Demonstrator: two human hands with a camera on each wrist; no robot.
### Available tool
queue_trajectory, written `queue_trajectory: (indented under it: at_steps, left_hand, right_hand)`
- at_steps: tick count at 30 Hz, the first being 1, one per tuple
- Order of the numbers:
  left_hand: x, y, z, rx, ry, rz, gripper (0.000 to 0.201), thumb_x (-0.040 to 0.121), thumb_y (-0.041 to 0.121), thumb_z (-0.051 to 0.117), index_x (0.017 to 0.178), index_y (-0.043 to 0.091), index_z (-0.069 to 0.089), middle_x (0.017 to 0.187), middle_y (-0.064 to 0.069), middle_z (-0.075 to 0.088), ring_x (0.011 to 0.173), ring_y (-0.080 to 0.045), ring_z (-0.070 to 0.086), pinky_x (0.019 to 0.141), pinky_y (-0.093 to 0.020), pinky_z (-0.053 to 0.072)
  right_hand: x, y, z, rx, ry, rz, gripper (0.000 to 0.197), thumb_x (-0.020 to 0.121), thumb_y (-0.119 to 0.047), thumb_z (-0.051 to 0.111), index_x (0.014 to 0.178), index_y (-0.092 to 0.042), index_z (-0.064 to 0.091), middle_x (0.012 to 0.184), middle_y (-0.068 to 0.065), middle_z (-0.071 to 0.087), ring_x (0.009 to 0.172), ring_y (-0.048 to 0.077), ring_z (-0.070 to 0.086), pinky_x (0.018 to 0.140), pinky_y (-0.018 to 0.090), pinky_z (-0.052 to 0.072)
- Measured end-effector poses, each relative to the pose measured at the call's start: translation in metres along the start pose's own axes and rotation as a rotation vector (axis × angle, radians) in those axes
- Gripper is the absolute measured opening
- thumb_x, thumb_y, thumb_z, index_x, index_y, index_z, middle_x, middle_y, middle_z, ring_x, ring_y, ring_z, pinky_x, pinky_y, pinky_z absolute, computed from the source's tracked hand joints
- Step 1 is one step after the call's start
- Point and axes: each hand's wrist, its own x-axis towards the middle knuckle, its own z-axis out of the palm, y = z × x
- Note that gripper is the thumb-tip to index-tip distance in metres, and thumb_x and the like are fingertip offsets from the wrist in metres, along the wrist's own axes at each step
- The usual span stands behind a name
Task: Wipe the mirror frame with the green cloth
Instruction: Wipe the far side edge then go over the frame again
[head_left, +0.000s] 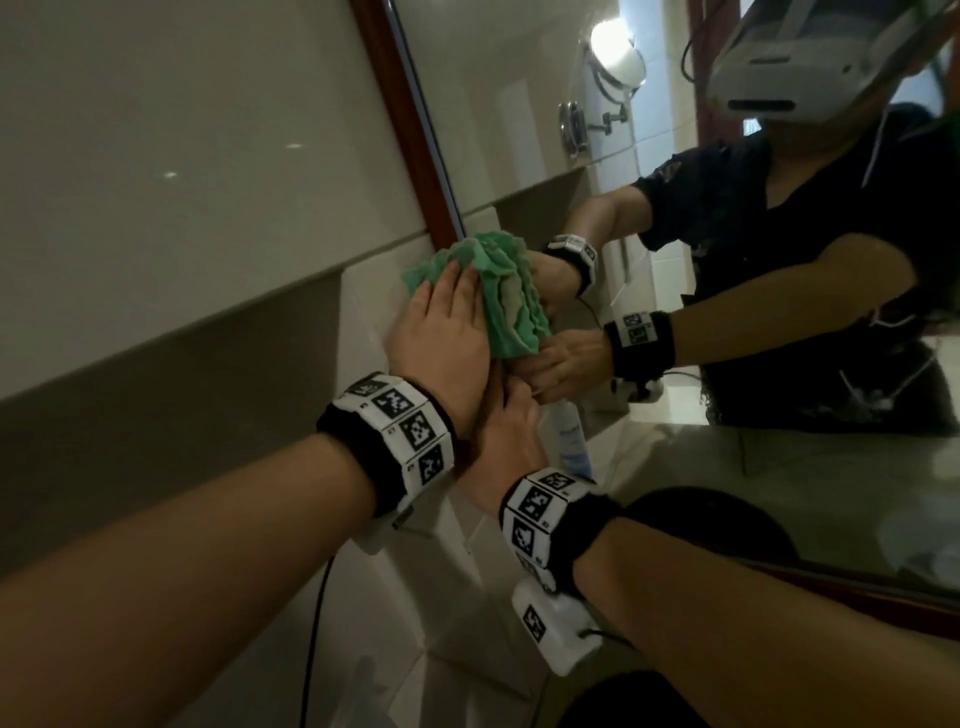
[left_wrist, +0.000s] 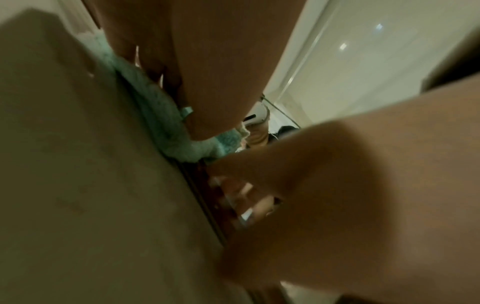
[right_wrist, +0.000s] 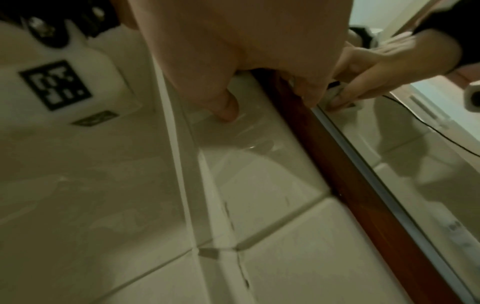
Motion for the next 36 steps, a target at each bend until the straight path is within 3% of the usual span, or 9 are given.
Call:
queue_trajectory:
  at_steps: [3,6,11,16,19,22,25,28,36]
  left_hand:
    - [-0.001,0.001,0.0,0.012,-0.028,0.02,0.062,0.1,0.034,0.018,0.151,0.004,0.0,0.159,-0.012,-0.002,0.146,-0.027,-0.003,0.119,-0.041,0.002]
    - [0.006,-0.013,-0.011,0.074,-0.018,0.035,0.066,0.099,0.04,0.02,0.15,0.003,-0.002,0.159,-0.012,-0.004,0.146,-0.026,-0.005,0.117,-0.04,-0.002]
    - [0.043,-0.051,-0.056,0.045,0.044,-0.095,0.066,0.099,0.031,0.027,0.151,0.005,-0.004,0.158,-0.01,-0.01,0.146,-0.026,-0.007,0.119,-0.04,-0.001]
    - [0.044,-0.04,-0.051,0.017,0.018,-0.119,0.066,0.099,0.035,0.027,0.151,0.006,0.0,0.158,-0.012,-0.009,0.145,-0.029,-0.006,0.118,-0.042,-0.001]
    - [0.036,-0.035,-0.039,0.051,0.036,-0.083,0.061,0.1,0.034,0.021,0.151,0.005,0.001,0.158,-0.013,-0.007,0.145,-0.03,-0.006,0.118,-0.042,-0.001]
    - [0.043,-0.047,-0.05,0.081,0.038,-0.075,0.066,0.099,0.036,0.024,0.151,0.004,-0.001,0.158,-0.013,-0.007,0.146,-0.029,-0.005,0.118,-0.042,0.001]
    - [0.061,-0.077,-0.079,0.084,0.119,-0.141,0.067,0.098,0.033,0.026,0.151,0.005,-0.002,0.159,-0.011,-0.007,0.146,-0.027,-0.004,0.118,-0.04,0.0]
    - [0.072,-0.094,-0.094,0.082,0.172,-0.213,0.075,0.094,0.04,0.033,0.152,0.005,-0.001,0.159,-0.012,-0.005,0.146,-0.027,-0.004,0.118,-0.039,-0.001]
    - [0.073,-0.068,-0.098,-0.048,0.054,-0.255,0.072,0.095,0.032,0.034,0.152,0.009,-0.004,0.158,-0.011,-0.011,0.145,-0.029,-0.005,0.118,-0.044,0.001]
  right_hand:
    - [0.004,-0.007,-0.006,0.004,-0.047,-0.031,0.097,0.077,-0.041,0.068,0.152,-0.024,0.01,0.152,0.005,0.01,0.137,0.033,0.021,0.113,0.041,0.029]
    - [0.015,-0.016,-0.018,-0.022,-0.046,-0.028,0.09,0.08,-0.031,0.065,0.152,-0.019,0.011,0.152,0.006,0.01,0.138,0.033,0.019,0.114,0.037,0.025]
    - [0.034,-0.038,-0.037,-0.085,-0.084,-0.073,0.09,0.085,-0.021,0.06,0.154,-0.019,0.002,0.149,0.004,0.01,0.133,0.031,0.021,0.109,0.036,0.031]
    - [0.045,-0.056,-0.051,-0.094,-0.05,-0.181,0.083,0.084,-0.04,0.061,0.152,-0.024,0.016,0.15,0.006,0.011,0.133,0.032,0.02,0.114,0.038,0.024]
    - [0.046,-0.057,-0.051,-0.146,-0.075,-0.194,0.087,0.084,-0.045,0.061,0.153,-0.024,0.012,0.153,0.006,0.008,0.135,0.032,0.019,0.114,0.037,0.023]
    - [0.048,-0.062,-0.053,-0.093,-0.054,-0.148,0.092,0.081,-0.04,0.064,0.153,-0.022,0.009,0.152,0.004,0.009,0.135,0.032,0.019,0.113,0.038,0.025]
    - [0.052,-0.071,-0.058,-0.119,-0.096,-0.113,0.097,0.081,-0.028,0.065,0.154,-0.018,0.002,0.151,0.003,0.005,0.136,0.03,0.016,0.114,0.035,0.024]
    - [0.054,-0.073,-0.059,-0.143,-0.078,-0.13,0.097,0.082,-0.021,0.063,0.154,-0.015,0.0,0.151,0.003,0.005,0.136,0.03,0.017,0.113,0.034,0.026]
    - [0.058,-0.056,-0.055,-0.16,-0.099,-0.156,0.097,0.08,-0.024,0.064,0.154,-0.024,0.001,0.15,0.003,0.01,0.133,0.029,0.019,0.109,0.033,0.03]
